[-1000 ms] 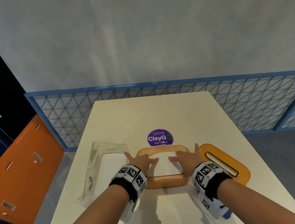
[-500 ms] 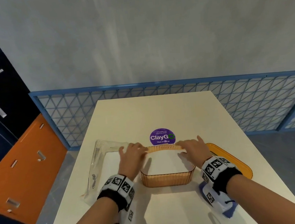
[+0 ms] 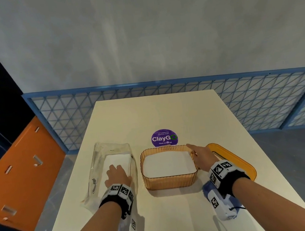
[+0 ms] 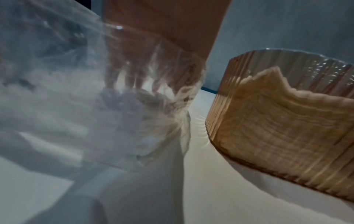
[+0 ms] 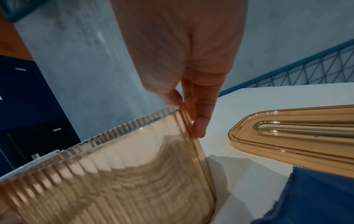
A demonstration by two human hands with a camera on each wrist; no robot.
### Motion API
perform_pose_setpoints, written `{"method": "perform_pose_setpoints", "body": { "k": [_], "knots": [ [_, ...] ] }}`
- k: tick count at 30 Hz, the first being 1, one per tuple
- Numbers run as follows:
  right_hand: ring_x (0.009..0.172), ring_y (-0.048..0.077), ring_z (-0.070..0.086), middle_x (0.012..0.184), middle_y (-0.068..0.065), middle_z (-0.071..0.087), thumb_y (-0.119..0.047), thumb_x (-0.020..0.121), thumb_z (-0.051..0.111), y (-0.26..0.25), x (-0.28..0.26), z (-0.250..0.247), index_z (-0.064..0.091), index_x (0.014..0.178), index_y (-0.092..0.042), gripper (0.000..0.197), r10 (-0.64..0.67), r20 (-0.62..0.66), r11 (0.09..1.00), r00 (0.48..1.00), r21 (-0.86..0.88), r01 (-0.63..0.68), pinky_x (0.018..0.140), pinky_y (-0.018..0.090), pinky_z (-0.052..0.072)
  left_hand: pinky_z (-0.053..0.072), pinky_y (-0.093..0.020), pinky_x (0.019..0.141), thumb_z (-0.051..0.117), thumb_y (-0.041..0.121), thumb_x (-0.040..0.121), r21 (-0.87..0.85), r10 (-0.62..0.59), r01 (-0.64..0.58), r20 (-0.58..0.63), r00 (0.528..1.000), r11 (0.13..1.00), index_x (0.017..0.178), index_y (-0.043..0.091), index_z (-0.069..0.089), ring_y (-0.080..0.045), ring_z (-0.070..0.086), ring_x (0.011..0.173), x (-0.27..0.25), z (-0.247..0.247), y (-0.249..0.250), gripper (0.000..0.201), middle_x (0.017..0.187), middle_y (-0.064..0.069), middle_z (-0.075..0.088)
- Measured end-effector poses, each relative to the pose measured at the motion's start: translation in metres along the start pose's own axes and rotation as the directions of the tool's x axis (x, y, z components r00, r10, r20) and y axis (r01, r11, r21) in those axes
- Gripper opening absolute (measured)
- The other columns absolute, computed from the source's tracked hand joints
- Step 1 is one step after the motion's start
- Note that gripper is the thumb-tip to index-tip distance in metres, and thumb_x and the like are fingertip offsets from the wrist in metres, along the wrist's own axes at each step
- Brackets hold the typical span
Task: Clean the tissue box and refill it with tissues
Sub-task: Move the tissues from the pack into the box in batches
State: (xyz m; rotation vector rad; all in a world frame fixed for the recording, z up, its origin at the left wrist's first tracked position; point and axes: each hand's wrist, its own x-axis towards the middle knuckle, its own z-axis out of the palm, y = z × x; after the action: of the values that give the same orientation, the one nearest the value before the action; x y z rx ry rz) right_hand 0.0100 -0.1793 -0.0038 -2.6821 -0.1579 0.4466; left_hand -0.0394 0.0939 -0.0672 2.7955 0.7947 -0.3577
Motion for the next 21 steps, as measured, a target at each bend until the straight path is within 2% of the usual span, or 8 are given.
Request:
{"method": "perform_pose_setpoints", "body": {
  "k": [4, 7, 14, 17, 21],
  "knots": [
    [0.126, 0.027, 0.049, 0.141, 0.011, 0.050, -0.005, 0.099, 0.033, 0.001, 0.000, 0.000, 0.028, 0.148, -0.020, 0.051, -0.003, -0.011, 1.000, 1.000, -0.005, 0.003, 0.103, 0.030, 0.040, 0.042, -0.037, 0.097, 0.044, 0.028, 0.097, -0.023, -0.005, 0.005, -0.030, 1.000, 1.000, 0.128, 0.011, 0.042, -0.023, 0.038, 0.127, 0.000, -0.002, 0.001, 0.035, 0.135, -0.009, 0.036],
    [0.124, 0.027, 0.051, 0.139, 0.012, 0.051, -0.004, 0.099, 0.033, 0.001, 0.001, -0.001, 0.026, 0.148, -0.020, 0.052, -0.008, 0.008, 1.000, 1.000, -0.019, 0.008, 0.101, 0.029, 0.041, 0.042, -0.038, 0.098, 0.041, 0.024, 0.098, -0.019, 0.006, -0.006, -0.010, 1.000, 1.000, 0.127, 0.011, 0.042, -0.024, 0.038, 0.126, 0.003, 0.000, -0.001, 0.032, 0.135, -0.010, 0.035],
    [0.126, 0.028, 0.049, 0.141, 0.012, 0.050, -0.005, 0.099, 0.034, 0.000, 0.002, -0.002, 0.024, 0.149, -0.020, 0.053, -0.007, 0.032, 0.999, 0.999, -0.053, 0.008, 0.104, 0.031, 0.040, 0.044, -0.044, 0.099, 0.055, 0.009, 0.089, 0.100, -0.032, 0.026, 0.057, 0.998, 0.995, 0.132, 0.014, 0.034, -0.024, 0.032, 0.130, 0.003, -0.001, 0.007, 0.048, 0.138, -0.009, 0.032],
    [0.126, 0.028, 0.049, 0.140, 0.012, 0.050, -0.004, 0.098, 0.034, 0.000, 0.002, -0.003, 0.022, 0.149, -0.020, 0.055, -0.011, 0.047, 0.997, 0.999, -0.074, 0.015, 0.104, 0.030, 0.040, 0.043, -0.038, 0.101, 0.048, 0.008, 0.093, 0.080, -0.011, 0.011, 0.004, 1.000, 0.997, 0.131, 0.012, 0.037, -0.023, 0.036, 0.129, 0.005, -0.006, -0.001, 0.039, 0.137, -0.009, 0.033],
    [0.128, 0.028, 0.048, 0.143, 0.011, 0.047, -0.006, 0.099, 0.034, 0.001, 0.001, -0.007, 0.023, 0.149, -0.020, 0.053, -0.019, 0.072, 0.996, 0.997, -0.088, 0.025, 0.104, 0.030, 0.039, 0.034, -0.034, 0.110, 0.039, 0.010, 0.099, -0.031, 0.034, -0.035, -0.038, 0.999, 0.999, 0.131, 0.004, 0.043, -0.026, 0.042, 0.131, 0.010, -0.023, -0.023, 0.033, 0.141, -0.015, 0.041]
  ]
}}
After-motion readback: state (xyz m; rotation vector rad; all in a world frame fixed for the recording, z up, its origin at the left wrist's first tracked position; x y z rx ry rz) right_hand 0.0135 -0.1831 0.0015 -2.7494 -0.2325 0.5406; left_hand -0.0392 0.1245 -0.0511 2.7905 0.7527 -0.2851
